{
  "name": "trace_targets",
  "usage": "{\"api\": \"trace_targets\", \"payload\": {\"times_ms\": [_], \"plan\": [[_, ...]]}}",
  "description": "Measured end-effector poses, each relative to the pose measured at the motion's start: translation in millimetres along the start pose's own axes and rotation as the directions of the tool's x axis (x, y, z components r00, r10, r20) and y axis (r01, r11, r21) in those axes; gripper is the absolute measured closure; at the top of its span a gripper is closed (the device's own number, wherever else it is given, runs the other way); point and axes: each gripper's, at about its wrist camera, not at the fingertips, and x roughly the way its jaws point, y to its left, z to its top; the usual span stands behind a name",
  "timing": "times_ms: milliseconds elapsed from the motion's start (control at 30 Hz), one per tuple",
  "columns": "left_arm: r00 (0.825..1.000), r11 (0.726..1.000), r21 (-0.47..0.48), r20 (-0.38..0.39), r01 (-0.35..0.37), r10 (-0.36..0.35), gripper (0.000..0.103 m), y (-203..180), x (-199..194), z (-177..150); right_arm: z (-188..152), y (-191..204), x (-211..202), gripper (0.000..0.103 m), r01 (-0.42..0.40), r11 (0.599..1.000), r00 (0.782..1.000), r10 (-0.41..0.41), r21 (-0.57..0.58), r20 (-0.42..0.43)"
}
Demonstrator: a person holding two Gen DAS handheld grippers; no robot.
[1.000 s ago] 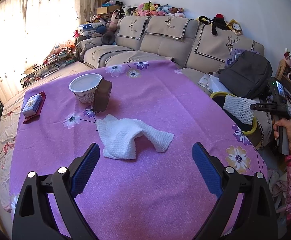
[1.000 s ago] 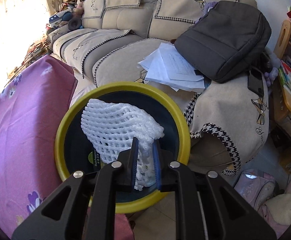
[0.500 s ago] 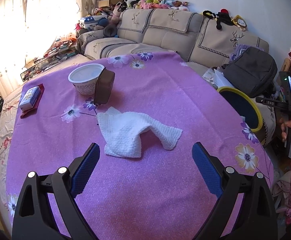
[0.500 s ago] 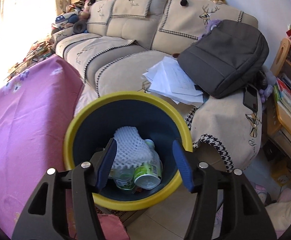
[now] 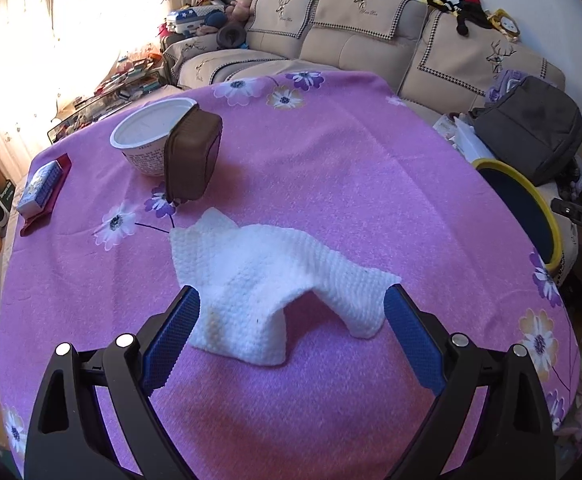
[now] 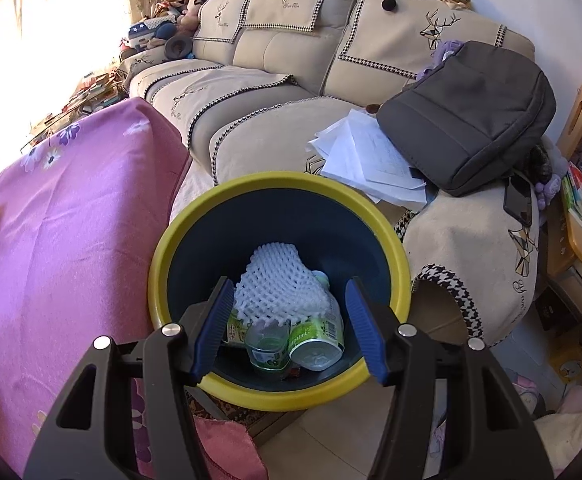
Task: Collect trash
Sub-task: 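Grasp the white cloth on the table with the left gripper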
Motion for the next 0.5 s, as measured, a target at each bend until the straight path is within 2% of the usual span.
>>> {"api": "trace_targets", "payload": {"times_ms": [200,500], "plan": [[1.0,1.0,-0.016,-0.023,-0.021,0.021,0.011,1.4,14.4,5.0,-2.3,-0.9,5.3,0.047,-0.003,1.0,1.0,0.003,0.002,-0.01],[0.999,0.999,-0.037,-0.039,-0.017,0.016,0.011,5.9,22.6,5.0,-3.2,3.5,6.6,0.047,-0.009,1.0,1.0,0.009,-0.006,-0.017]]}}
